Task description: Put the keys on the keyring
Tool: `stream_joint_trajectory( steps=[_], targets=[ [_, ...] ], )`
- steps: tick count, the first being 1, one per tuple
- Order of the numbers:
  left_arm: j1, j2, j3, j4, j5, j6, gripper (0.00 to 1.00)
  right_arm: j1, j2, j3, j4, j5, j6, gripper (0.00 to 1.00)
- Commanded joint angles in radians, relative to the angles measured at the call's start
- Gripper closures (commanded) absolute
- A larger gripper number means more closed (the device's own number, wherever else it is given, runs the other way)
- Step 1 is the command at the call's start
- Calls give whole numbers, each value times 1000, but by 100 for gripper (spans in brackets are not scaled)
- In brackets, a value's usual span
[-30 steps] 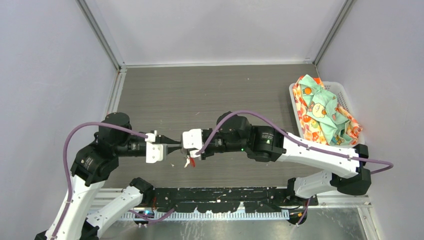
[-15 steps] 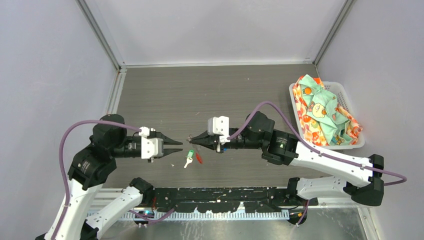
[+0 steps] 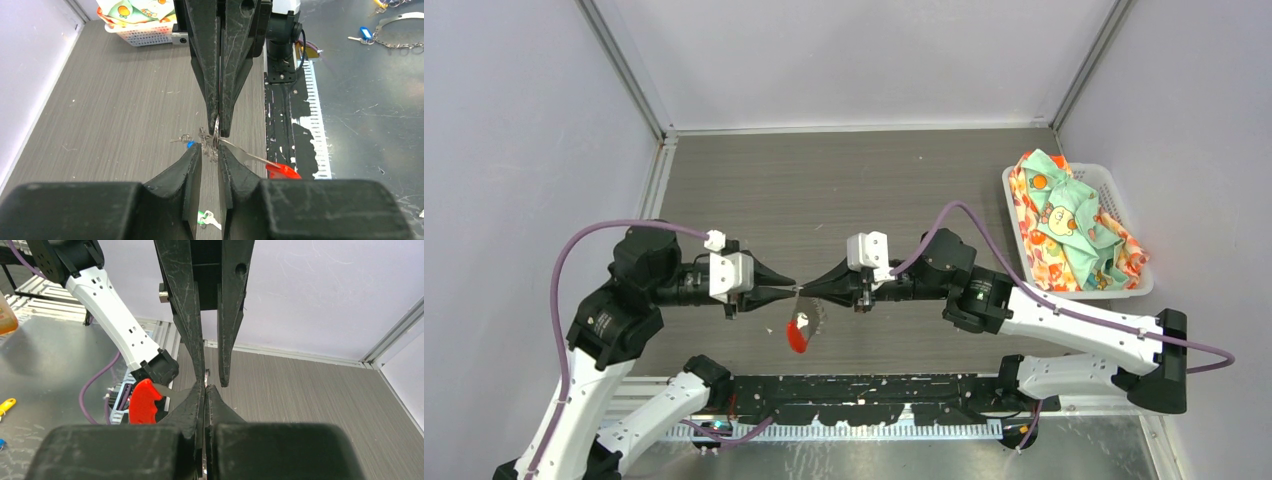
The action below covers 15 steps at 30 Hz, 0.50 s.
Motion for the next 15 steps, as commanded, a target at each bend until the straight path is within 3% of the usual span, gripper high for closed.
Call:
stream_joint_trajectory(
  steps=[1, 5, 15],
  targets=[
    [-2, 0, 33, 36, 16, -51, 82, -5, -43, -10, 133, -19, 33, 99],
    [-2, 3, 35, 54, 30, -86, 89, -5, -32, -15, 154, -18, 47, 99],
    [-2, 15, 36, 94, 79, -167, 86, -5, -6, -12, 159, -8, 60, 99]
  ],
)
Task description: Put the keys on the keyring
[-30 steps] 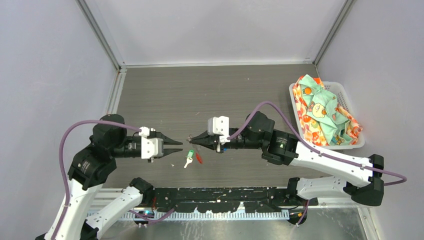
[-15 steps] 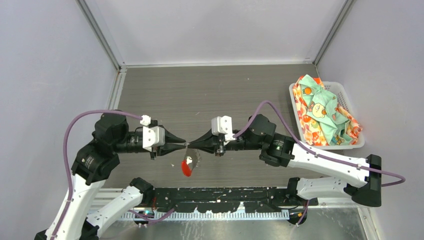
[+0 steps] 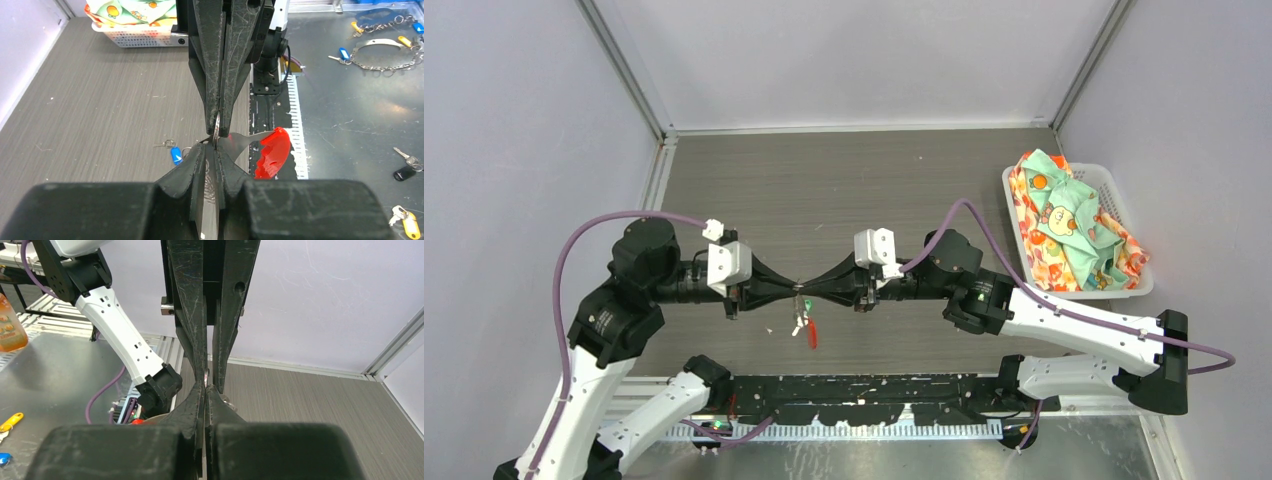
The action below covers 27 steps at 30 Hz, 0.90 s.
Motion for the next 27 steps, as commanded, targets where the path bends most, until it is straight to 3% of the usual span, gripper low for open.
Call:
stream_joint_trajectory(
  steps=[1, 11, 13, 16, 21, 25, 27],
  targets=[
    [-2, 8, 34, 55, 59, -50, 86, -2, 7, 9, 72, 5, 13, 99],
    [-2, 8, 44, 64, 70, -93, 87, -1, 22, 24, 46, 14, 14, 99],
    [-2, 4, 41, 64, 62, -93, 97, -1, 22, 24, 47, 14, 18, 99],
    [-2, -4, 36, 63, 19, -82, 99, -1, 24, 35, 31, 11, 22, 97],
    [-3, 20, 65, -31, -21, 37, 99, -1, 8, 75, -53, 55, 22, 71],
    [-2, 54, 96, -127, -38, 107, 99, -2, 45, 235, -336, 64, -53, 55],
    [-2, 56, 95, -132, -41, 126, 99, -9, 88, 343, -498, 57, -91, 53]
  ],
)
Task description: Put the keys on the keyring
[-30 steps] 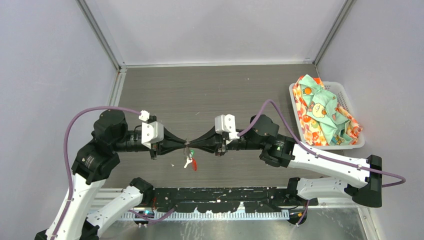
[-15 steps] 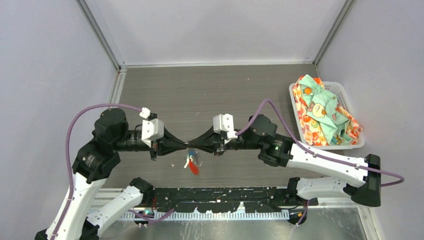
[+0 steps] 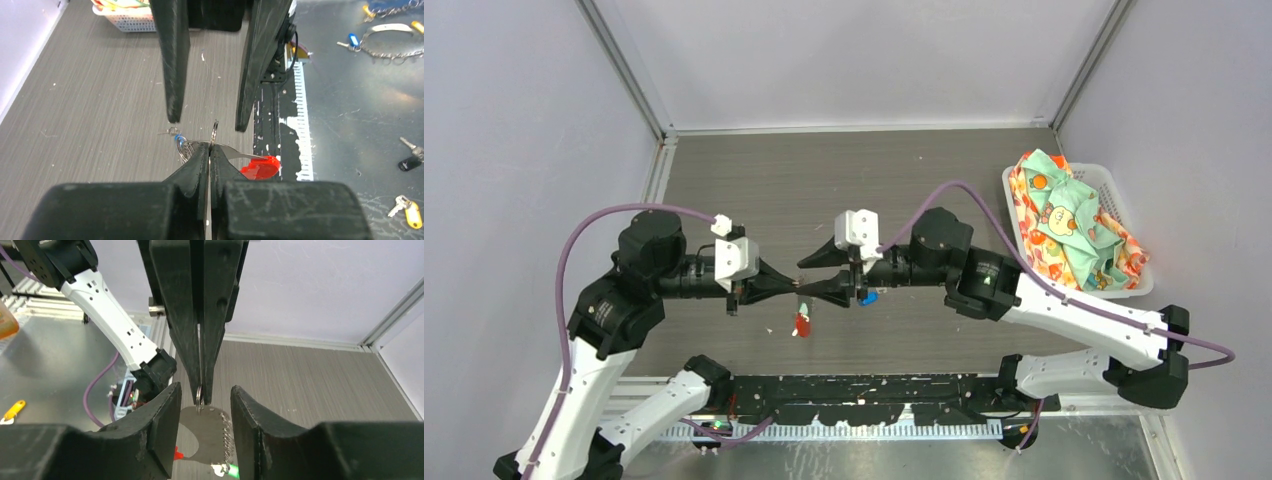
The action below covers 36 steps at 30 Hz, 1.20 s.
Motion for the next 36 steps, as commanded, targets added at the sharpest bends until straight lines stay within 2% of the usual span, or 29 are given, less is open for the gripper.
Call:
stream_joint_trajectory(
  steps=[1, 6, 13, 19, 26, 30, 33, 36],
  targets=[
    [-2, 13, 38, -57, -16, 91, 99, -14, 68, 248, -353, 13, -90, 53],
    [-2, 42, 56, -110, -29, 135, 99, -29, 161, 450, -606, -27, -160, 55],
    [-2, 51, 62, -111, -59, 141, 100, -29, 270, 602, -791, -66, -194, 62],
    [-4, 62, 60, -108, -85, 135, 99, -29, 296, 610, -765, -55, -176, 66],
    [-5, 59, 54, -107, -84, 142, 99, -29, 289, 568, -677, -27, -162, 75],
    [-10, 60, 50, -106, -82, 145, 99, -29, 286, 552, -654, -22, -155, 76],
    [-14, 60, 53, -106, -79, 141, 99, -29, 289, 547, -651, -15, -155, 84],
    [-15, 56, 55, -106, -80, 143, 99, -29, 284, 538, -651, -2, -160, 98]
  ],
)
